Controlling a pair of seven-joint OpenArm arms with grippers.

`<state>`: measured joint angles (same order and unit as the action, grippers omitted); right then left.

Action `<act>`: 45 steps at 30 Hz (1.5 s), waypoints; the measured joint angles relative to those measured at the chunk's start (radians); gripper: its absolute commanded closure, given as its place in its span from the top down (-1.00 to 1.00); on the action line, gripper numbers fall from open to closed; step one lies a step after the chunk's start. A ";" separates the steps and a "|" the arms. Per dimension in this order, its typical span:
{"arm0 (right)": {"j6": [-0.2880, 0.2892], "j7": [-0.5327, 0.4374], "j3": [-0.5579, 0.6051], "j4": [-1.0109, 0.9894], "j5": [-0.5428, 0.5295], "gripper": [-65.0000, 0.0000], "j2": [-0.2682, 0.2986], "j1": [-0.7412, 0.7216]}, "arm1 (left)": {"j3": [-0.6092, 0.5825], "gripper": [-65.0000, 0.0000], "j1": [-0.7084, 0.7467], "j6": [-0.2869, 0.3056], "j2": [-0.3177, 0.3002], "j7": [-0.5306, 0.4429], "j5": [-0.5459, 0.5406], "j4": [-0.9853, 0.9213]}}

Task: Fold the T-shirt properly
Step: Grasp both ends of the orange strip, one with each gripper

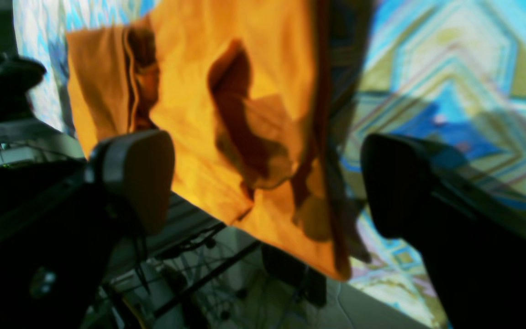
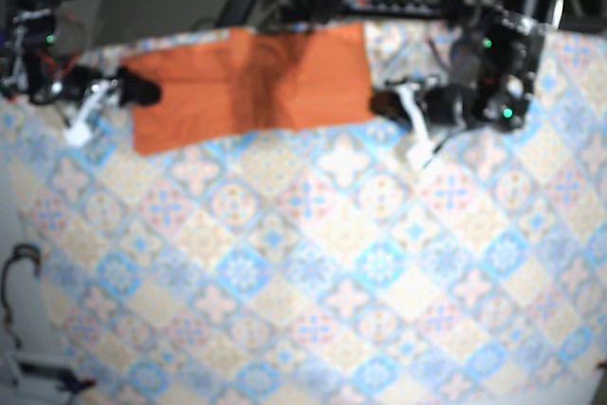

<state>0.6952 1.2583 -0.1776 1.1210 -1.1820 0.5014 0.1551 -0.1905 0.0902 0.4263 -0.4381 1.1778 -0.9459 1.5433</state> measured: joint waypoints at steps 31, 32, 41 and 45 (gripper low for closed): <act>0.013 -0.146 -0.009 -0.063 0.045 0.94 -0.077 -0.009 | 0.000 -0.58 0.002 0.000 -0.002 0.000 0.000 0.000; 0.013 -0.148 -0.010 -0.061 0.051 0.94 -0.082 -0.009 | 0.000 -0.58 0.002 0.000 -0.003 0.000 0.000 0.000; 0.016 -0.182 0.042 -0.054 0.050 0.93 -0.082 -0.009 | 0.000 -0.58 0.002 0.000 -0.003 0.000 0.000 0.000; 0.020 -0.189 0.046 -0.053 0.043 0.93 -0.085 -0.002 | 0.000 -0.58 0.002 0.000 -0.003 0.000 0.000 0.000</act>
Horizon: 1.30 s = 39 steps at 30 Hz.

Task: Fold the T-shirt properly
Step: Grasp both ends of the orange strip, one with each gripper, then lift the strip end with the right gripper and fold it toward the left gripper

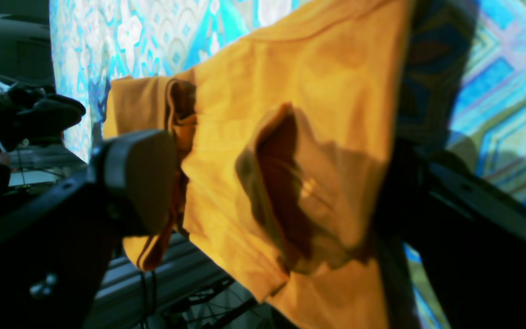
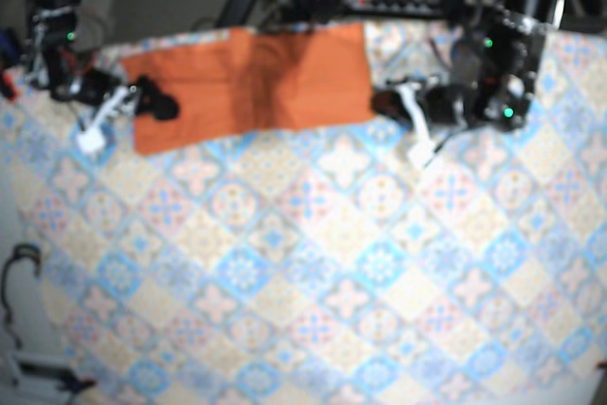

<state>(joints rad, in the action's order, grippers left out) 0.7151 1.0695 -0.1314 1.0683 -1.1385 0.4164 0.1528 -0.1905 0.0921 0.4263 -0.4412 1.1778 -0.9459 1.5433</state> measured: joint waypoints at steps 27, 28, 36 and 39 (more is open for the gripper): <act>-0.012 -0.021 0.010 -0.017 0.029 -0.61 -0.015 0.045 | 0.000 -0.58 0.000 0.000 0.000 0.000 0.000 0.000; -0.012 -0.023 0.012 -0.017 0.034 -0.67 -0.015 0.045 | 0.000 -0.58 0.000 0.000 0.000 0.000 0.000 0.000; -0.012 -0.031 0.013 -0.016 0.039 -0.77 -0.017 0.047 | 0.000 -0.58 0.000 0.000 0.000 0.000 0.000 0.000; -0.012 -0.041 0.014 -0.013 0.042 -0.84 -0.017 0.047 | 0.000 -0.58 0.000 0.000 0.000 0.000 0.000 0.000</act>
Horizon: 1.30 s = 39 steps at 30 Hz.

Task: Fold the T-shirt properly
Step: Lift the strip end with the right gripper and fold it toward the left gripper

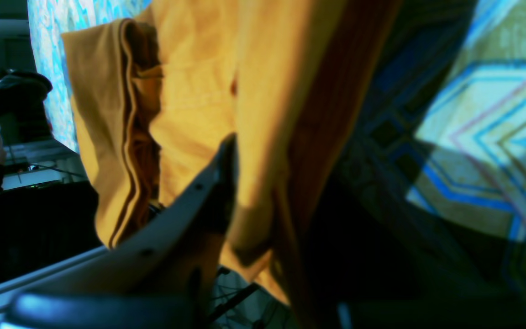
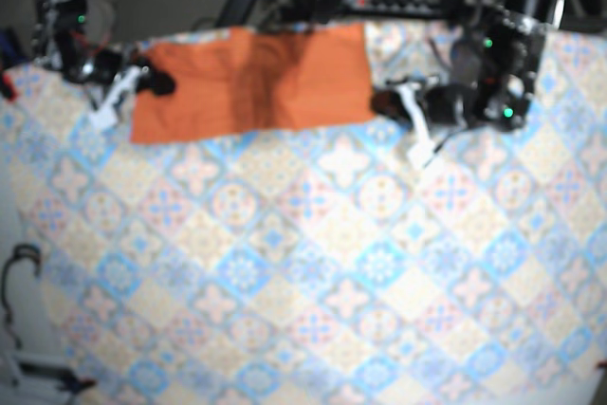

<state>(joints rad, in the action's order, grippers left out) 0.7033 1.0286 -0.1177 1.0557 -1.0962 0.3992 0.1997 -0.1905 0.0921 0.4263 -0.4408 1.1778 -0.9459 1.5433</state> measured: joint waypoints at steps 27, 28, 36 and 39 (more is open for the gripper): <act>-0.016 0.010 0.016 0.587 0.048 -1.00 -0.010 0.128 | -0.004 -0.58 -0.001 0.000 0.000 0.000 0.004 0.000; -0.018 0.011 0.019 0.603 0.053 -1.00 -0.019 0.130 | -0.004 -0.58 0.000 0.000 0.000 0.000 0.004 0.000; -0.019 0.011 0.082 0.679 0.050 -1.00 -0.052 0.149 | -0.005 -0.58 0.000 0.000 -0.002 0.005 0.004 0.000; -0.022 0.005 0.090 0.680 0.049 -1.00 -0.093 0.149 | -0.005 -0.58 0.000 0.000 0.000 0.015 0.003 0.000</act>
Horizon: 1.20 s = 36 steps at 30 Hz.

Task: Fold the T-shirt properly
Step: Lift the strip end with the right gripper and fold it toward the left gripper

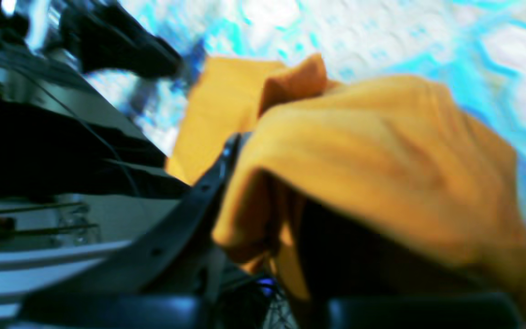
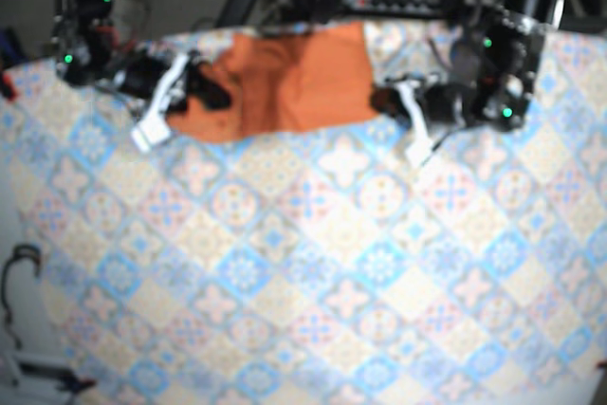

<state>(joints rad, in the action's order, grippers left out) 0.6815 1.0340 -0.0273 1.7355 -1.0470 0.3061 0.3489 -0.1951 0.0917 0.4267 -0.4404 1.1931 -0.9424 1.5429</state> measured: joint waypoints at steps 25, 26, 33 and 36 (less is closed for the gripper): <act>-0.066 -0.019 0.130 0.060 0.265 -1.00 -0.115 -0.045 | 0.000 -0.58 0.000 0.000 -0.003 0.004 0.001 0.000; -0.066 -0.021 0.130 0.064 0.275 -1.00 -0.115 -0.050 | -0.002 -0.58 0.001 0.000 -0.002 0.004 0.000 0.000; -0.065 -0.032 0.183 0.078 0.325 -1.00 -0.123 -0.069 | -0.003 -0.59 0.000 0.000 -0.003 0.004 0.000 0.000; -0.066 -0.035 0.181 0.079 0.383 -1.00 -0.120 -0.074 | -0.003 -0.59 0.000 0.000 -0.003 0.004 0.000 0.000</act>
<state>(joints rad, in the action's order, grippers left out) 0.6159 0.9989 0.1535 1.8145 -0.6636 0.1860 0.2745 -0.1978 0.0921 0.4263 -0.4431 1.1969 -0.9421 1.5429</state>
